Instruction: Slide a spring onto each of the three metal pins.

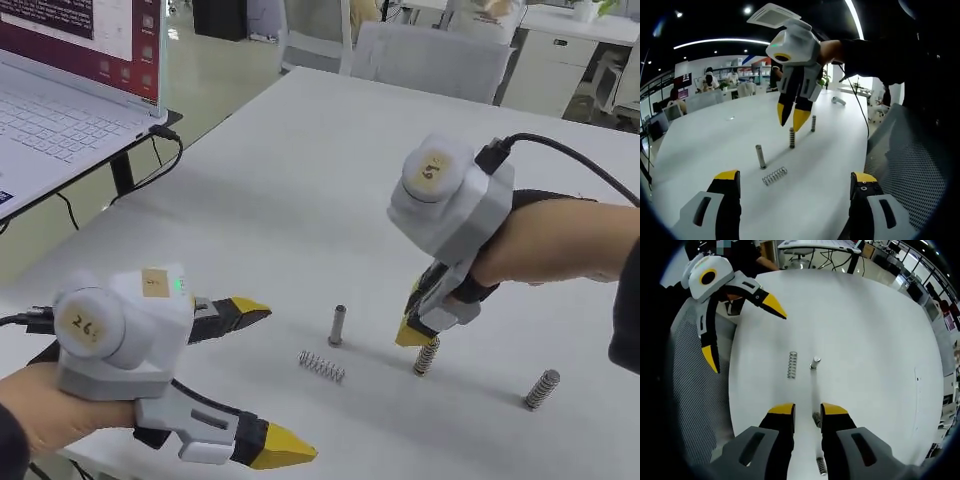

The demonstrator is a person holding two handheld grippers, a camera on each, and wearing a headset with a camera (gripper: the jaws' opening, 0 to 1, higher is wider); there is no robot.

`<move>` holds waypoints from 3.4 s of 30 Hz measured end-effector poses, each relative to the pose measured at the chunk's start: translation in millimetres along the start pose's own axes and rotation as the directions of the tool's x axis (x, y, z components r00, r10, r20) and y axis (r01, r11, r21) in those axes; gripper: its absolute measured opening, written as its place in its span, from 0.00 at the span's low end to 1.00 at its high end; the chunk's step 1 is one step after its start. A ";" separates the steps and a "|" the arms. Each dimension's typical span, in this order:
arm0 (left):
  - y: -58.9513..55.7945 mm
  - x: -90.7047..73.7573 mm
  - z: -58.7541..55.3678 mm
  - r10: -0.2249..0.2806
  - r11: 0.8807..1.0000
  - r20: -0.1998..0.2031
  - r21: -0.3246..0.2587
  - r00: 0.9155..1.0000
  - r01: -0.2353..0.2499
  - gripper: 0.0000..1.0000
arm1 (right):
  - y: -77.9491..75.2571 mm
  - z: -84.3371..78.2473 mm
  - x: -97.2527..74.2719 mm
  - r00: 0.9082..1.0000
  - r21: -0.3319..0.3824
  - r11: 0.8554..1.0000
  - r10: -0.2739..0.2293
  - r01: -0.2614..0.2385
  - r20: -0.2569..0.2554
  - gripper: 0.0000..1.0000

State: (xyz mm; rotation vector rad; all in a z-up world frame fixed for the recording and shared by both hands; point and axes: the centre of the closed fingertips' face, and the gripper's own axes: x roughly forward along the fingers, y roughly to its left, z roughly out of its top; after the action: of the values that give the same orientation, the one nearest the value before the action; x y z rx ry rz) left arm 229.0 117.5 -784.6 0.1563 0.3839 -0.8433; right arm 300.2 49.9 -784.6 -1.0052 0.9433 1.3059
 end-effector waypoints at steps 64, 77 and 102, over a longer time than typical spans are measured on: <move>9.1 -5.3 -7.2 0.013 1.000 -0.007 -0.023 1.000 -0.013 0.86 | 24.2 22.0 80.1 0.997 0.016 0.998 0.067 -0.067 0.027 0.08; 6.2 -3.7 -1.8 -0.001 1.000 -0.006 -0.013 1.000 0.001 0.81 | 32.2 22.1 43.0 0.994 -0.015 0.998 0.064 -0.063 0.092 0.08; -16.8 -5.0 34.0 -0.080 0.997 0.075 0.007 0.994 0.080 0.45 | 71.0 20.5 -18.0 0.984 -0.187 0.980 0.102 -0.074 0.147 0.08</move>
State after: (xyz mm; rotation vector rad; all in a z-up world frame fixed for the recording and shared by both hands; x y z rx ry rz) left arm 222.5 100.3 -751.1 0.1127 0.3193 -0.9266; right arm 228.2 64.3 -764.8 -0.9918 0.7668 1.5435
